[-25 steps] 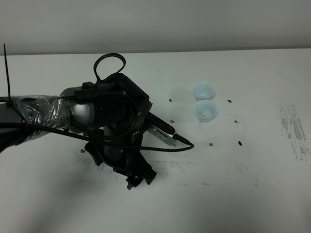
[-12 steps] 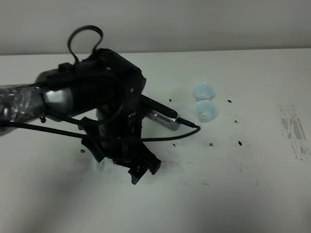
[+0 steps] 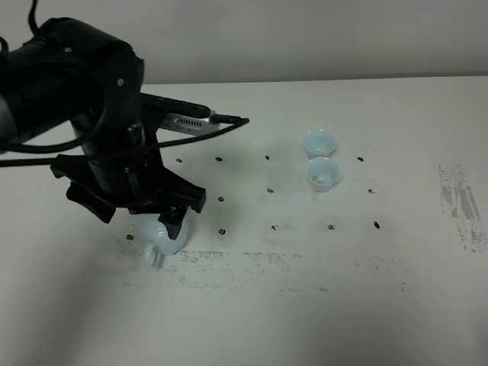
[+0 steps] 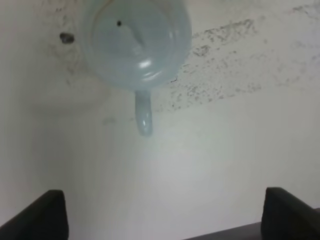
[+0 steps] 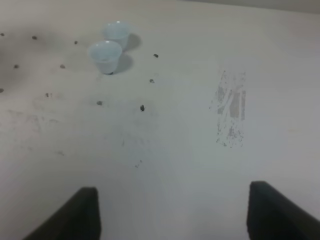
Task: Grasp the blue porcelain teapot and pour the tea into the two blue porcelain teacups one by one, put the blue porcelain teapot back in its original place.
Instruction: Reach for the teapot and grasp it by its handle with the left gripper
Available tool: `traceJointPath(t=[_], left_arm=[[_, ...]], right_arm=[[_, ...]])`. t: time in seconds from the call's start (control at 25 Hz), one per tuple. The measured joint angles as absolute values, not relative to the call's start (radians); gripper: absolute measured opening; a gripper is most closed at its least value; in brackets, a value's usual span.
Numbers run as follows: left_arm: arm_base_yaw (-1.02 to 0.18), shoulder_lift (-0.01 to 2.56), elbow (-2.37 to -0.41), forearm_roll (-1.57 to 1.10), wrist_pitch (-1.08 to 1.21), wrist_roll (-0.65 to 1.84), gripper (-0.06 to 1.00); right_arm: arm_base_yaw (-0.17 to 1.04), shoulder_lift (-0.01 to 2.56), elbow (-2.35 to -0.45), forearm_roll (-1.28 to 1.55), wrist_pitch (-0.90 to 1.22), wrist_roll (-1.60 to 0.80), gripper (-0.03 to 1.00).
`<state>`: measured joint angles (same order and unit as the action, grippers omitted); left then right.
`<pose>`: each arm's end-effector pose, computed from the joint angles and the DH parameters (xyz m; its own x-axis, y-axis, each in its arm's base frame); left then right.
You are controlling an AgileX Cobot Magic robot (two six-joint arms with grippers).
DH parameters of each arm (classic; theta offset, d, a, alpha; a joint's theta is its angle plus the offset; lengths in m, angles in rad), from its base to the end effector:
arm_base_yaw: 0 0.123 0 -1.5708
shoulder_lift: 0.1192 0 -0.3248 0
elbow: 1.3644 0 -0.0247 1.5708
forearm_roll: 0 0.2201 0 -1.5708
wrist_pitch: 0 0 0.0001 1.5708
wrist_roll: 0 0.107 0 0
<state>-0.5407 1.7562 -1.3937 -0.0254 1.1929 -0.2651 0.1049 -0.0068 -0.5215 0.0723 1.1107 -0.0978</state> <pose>0.2789 -0.1704 0.2904 -0.9609 0.2609 -0.0923 0.2662 0.9626 -0.0504 -0.0637 0.0003 0.2559 -0.4601 -0.1143 -0.8805 -0.1918 0.9811 -0.0271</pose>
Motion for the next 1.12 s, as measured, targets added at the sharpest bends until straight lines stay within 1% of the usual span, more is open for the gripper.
traceJointPath(t=[0.12,0.36,0.6,0.68,0.88,1.12], left_arm=[[-0.524,1.756,-1.394,-0.041,1.193,-0.275,0.75],[-0.531,1.720,-1.372,-0.071,1.193,-0.282,0.75],[-0.527,1.571,-1.167,-0.072,1.193,-0.295,0.75],[-0.525,1.561,-1.134,-0.064,1.193,-0.307,0.75],[-0.525,1.659,-1.147,-0.025,1.193,-0.270,0.75],[-0.525,1.832,-1.260,-0.068,1.193,-0.155,0.75]], right_arm=[[0.105,-0.007,-0.521,0.072,1.111,-0.098,0.59],[0.105,-0.007,-0.521,0.072,1.111,-0.098,0.59],[0.105,-0.007,-0.521,0.072,1.111,-0.098,0.59],[0.105,-0.007,-0.521,0.072,1.111,-0.098,0.59],[0.105,-0.007,-0.521,0.072,1.111,-0.098,0.59],[0.105,-0.007,-0.521,0.072,1.111,-0.097,0.59]])
